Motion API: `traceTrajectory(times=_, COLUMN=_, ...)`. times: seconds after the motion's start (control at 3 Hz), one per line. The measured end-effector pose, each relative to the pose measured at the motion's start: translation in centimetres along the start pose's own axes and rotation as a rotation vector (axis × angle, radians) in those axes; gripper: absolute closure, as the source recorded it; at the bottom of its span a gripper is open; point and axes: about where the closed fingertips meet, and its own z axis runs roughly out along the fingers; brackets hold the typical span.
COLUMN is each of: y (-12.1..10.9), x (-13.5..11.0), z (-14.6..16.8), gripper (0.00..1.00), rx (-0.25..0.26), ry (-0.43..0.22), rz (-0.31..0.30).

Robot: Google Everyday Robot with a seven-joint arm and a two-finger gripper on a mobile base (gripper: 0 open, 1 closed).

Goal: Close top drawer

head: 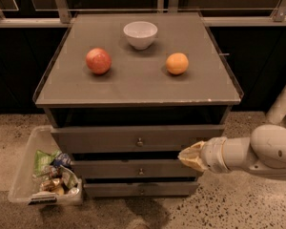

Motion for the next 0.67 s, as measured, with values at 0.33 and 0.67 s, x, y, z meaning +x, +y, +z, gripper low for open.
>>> traceTrajectory(times=0.33, y=0.03, x=-0.15, z=0.20, gripper=0.10, rx=0.000, ry=-0.002, rz=-0.007)
traceTrajectory(times=0.67, y=0.03, x=-0.16, z=0.20, gripper=0.00, rx=0.000, ry=-0.002, rz=-0.007)
